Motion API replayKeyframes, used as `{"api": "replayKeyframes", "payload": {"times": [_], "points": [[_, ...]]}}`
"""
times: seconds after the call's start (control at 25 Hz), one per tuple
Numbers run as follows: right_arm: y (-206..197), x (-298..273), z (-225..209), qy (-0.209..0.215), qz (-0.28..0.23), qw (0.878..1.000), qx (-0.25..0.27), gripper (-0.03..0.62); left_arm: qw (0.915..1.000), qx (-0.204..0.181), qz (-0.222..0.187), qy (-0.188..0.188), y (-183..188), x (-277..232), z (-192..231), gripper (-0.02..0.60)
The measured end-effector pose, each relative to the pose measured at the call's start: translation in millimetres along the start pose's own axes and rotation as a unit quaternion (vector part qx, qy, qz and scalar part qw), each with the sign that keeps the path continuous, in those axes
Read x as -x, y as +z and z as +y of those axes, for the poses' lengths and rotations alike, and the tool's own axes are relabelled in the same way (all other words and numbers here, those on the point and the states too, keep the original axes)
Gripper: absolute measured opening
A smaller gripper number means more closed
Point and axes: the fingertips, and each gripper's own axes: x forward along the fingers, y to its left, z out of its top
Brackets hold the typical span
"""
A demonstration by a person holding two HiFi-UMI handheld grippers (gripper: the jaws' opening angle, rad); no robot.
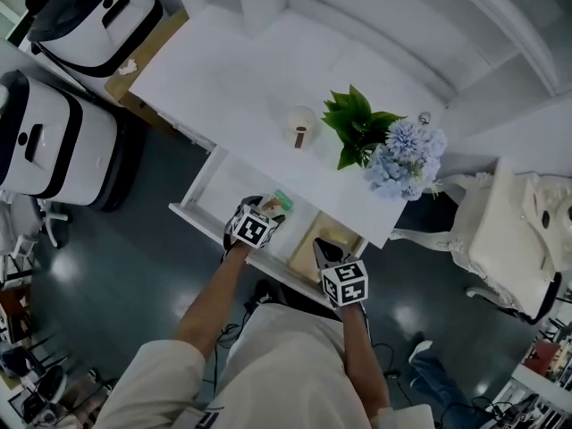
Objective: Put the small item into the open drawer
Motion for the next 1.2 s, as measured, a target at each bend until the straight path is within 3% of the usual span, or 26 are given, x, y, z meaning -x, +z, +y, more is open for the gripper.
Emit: {"api": "replayKeyframes", "payload": {"times": [0.28, 0.68, 1.12, 1.2], "points": [[-3.4, -8.5, 11.0, 0.0, 0.003, 1.0, 0.006, 0.025, 0.9989, 0.005, -0.044, -0.014, 11.4, 49.0, -9.0, 0.359], [11.4, -18.5, 46.9, 0.017, -0.01, 0.999, 0.033, 0.025, 0.9949, 0.018, -0.097, 0.021, 2.2, 116.5, -25.8, 0.359], [21.3, -16.3, 70.7, 0.011, -0.036, 0.998, 0.043, 0.025, 0.9836, 0.053, -0.16, 0.065, 0.6, 182.3, -43.9, 0.359], [18.9, -14.8, 77.1, 0.014, -0.037, 0.998, 0.043, 0.025, 0.9824, 0.042, -0.169, 0.067, -2.4, 186.8, -55.2, 0.357]]}}
